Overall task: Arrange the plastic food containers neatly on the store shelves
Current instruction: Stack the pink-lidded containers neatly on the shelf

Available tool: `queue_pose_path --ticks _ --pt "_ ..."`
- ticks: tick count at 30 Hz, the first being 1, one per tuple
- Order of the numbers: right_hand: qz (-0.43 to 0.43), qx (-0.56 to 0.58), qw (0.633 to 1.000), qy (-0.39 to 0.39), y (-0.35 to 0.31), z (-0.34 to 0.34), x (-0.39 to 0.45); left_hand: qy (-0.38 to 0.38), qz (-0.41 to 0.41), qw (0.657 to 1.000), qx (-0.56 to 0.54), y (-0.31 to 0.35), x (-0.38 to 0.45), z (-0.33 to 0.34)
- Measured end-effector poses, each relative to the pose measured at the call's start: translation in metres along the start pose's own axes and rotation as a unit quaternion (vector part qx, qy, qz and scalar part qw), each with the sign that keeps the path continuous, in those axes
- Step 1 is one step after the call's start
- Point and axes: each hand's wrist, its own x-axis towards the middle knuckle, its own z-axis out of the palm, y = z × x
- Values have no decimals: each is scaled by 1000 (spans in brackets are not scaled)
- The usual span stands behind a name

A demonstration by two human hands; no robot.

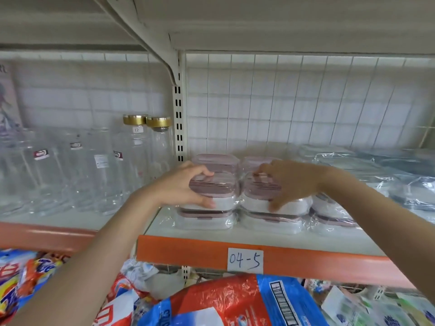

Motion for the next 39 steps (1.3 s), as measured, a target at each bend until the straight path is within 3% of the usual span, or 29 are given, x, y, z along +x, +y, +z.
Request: queue_pose_path --ticks 6,10,13,17,20,24,27,34,39 --pt "3 48 988 145 0 -40 27 28 11 999 -33 -12 -13 1" --pt "8 56 985 161 -13 -32 86 18 3 1000 -21 -12 -19 -4" --pt "-28 117 983 140 -19 -23 124 16 3 1000 2 -8 -23 -5" --pt "-48 140 987 57 -14 -25 139 2 -9 1000 24 -2 -25 -5" --pt "2 115 993 5 7 -39 127 27 -5 992 124 5 -23 -2" --pt "102 -17 993 -62 37 -40 103 59 17 970 233 24 -15 19" --pt "115 -28 985 -130 47 -23 94 113 37 948 294 23 -7 31" --pt "111 -41 991 -62 47 -20 93 119 34 951 283 9 2 29" --pt "129 -123 984 20 37 -30 84 122 33 949 287 8 2 30"
